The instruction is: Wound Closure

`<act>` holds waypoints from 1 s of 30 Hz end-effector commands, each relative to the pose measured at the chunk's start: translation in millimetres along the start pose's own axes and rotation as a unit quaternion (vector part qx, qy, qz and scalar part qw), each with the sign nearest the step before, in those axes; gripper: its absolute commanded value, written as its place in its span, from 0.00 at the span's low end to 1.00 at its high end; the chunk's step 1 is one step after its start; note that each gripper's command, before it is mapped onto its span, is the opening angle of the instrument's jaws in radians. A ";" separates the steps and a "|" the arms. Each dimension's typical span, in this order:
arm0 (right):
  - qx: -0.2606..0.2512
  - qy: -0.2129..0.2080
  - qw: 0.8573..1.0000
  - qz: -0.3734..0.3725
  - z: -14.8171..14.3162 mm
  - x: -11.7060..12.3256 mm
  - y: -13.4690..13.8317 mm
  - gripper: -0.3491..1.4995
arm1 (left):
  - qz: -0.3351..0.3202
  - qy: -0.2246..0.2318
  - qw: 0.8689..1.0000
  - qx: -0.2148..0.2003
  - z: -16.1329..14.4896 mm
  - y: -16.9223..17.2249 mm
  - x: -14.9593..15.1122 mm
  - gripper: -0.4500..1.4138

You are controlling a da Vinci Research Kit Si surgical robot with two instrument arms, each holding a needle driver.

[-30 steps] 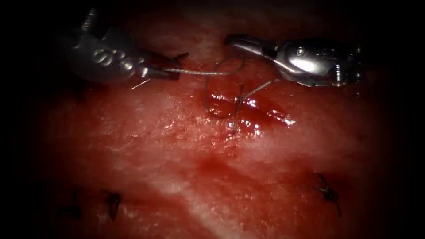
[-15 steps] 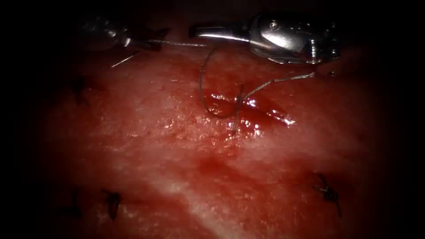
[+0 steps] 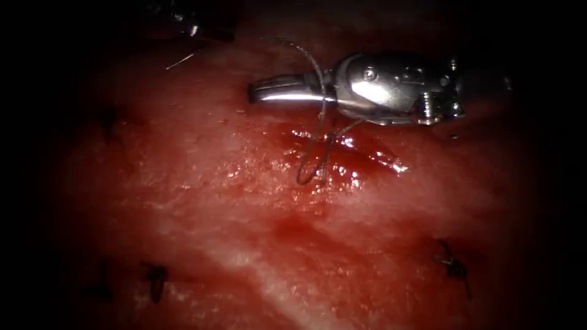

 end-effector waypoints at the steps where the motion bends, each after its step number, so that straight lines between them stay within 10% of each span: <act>1: -0.010 0.010 1.000 0.003 0.7 -0.5 -0.5 0.00 | -0.003 -0.003 1.000 0.004 1.4 0.8 0.6 0.00; 8: -0.071 0.046 0.995 0.044 0.2 -0.3 -1.3 0.00 | -0.020 0.000 1.000 0.015 5.0 3.6 1.6 0.00; 14: -0.188 0.078 0.973 0.108 -1.6 -0.2 -2.4 0.46 | -0.026 0.005 0.999 0.019 6.2 5.9 1.7 0.00; 20: -0.294 0.050 0.941 0.160 -2.8 -0.3 -3.9 0.35 | -0.028 0.009 0.999 0.018 5.6 7.3 2.7 0.00; 30: -0.447 0.026 0.832 0.326 -1.9 -2.7 -6.7 0.34 | -0.031 0.013 0.999 0.017 4.9 9.1 6.3 0.00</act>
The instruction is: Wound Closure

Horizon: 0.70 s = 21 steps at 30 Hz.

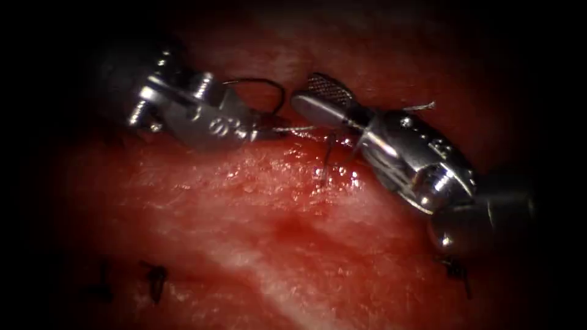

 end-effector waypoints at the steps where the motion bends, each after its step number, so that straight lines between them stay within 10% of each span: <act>1: -0.015 0.001 1.000 0.015 0.2 -1.6 -0.6 0.34 | 0.000 0.000 1.000 -0.001 0.7 0.7 0.4 0.00; 10: -0.112 0.003 0.988 0.107 -2.8 -3.9 2.9 0.35 | 0.000 -0.003 1.000 0.000 0.4 0.6 0.3 0.00; 16: -0.130 0.036 0.971 0.197 -5.6 -7.8 7.5 0.69 | 0.000 -0.005 1.000 0.001 0.7 0.3 0.1 0.00; 21: -0.128 0.056 0.959 0.248 -6.3 -8.2 8.4 0.74 | 0.000 -0.006 1.000 0.002 1.0 0.0 0.1 0.00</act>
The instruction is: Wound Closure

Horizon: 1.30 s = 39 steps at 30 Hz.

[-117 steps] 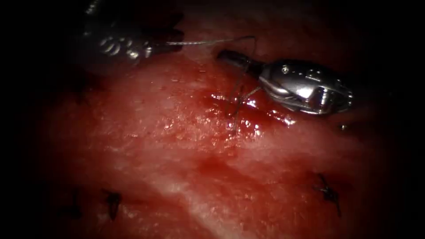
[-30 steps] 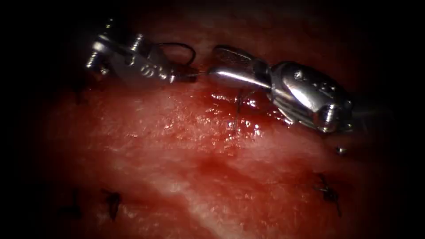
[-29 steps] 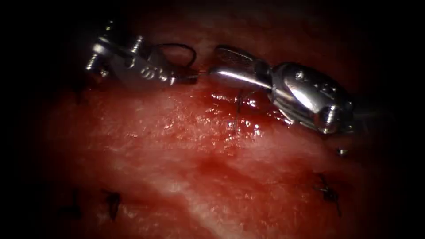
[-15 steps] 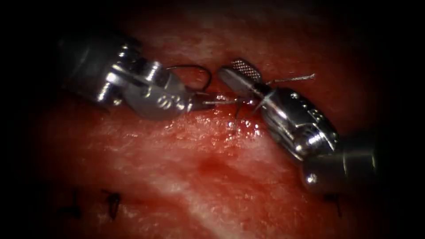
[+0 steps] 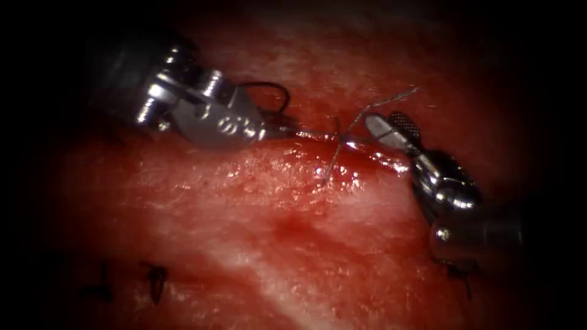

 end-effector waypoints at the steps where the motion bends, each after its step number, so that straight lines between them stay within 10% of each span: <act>1: 0.004 -0.001 1.000 0.013 0.2 -1.0 -0.2 0.74 | 0.000 0.001 1.000 -0.001 0.7 0.5 0.2 0.00; 30: -0.006 -0.030 0.996 0.082 4.8 -2.0 0.8 0.67 | -0.003 -0.003 1.000 -0.002 1.0 0.6 0.3 0.00; 33: -0.013 -0.024 0.997 0.071 4.4 -1.8 0.6 0.41 | -0.003 -0.003 1.000 -0.002 1.1 0.5 0.2 0.00; 35: -0.013 -0.026 0.997 0.073 3.7 -1.3 0.4 0.05 | -0.003 -0.003 1.000 -0.002 1.1 0.5 0.1 0.00; 39: -0.019 -0.018 0.998 0.059 2.5 0.2 -0.8 0.00 | -0.002 -0.007 1.000 -0.001 1.1 0.4 0.0 0.00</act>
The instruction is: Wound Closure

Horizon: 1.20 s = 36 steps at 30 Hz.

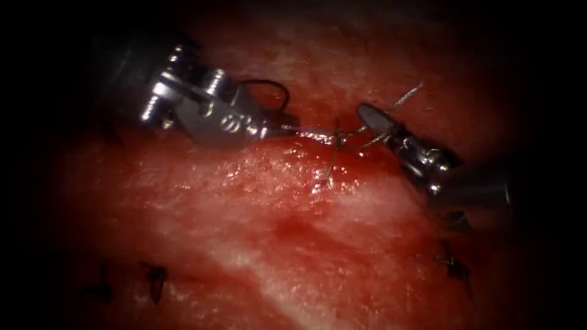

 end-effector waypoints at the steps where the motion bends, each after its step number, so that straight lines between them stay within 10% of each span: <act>1: -0.019 0.017 0.999 -0.042 -0.5 -0.7 -0.9 0.00 | 0.000 0.000 1.000 -0.001 0.7 0.5 0.2 0.00; 23: 0.038 -0.019 0.963 -0.266 -1.2 -2.3 -4.4 0.00 | -0.032 -0.038 0.998 -0.025 7.9 -9.9 -6.1 0.00; 31: 0.081 -0.087 0.915 -0.386 -0.8 -4.8 -3.5 0.00 | -0.059 -0.044 0.997 -0.024 12.4 -13.7 -10.0 0.00; 36: 0.123 -0.104 0.856 -0.492 -0.7 -6.7 -3.4 0.00 | -0.073 -0.048 0.996 -0.022 14.3 -15.7 -11.6 0.00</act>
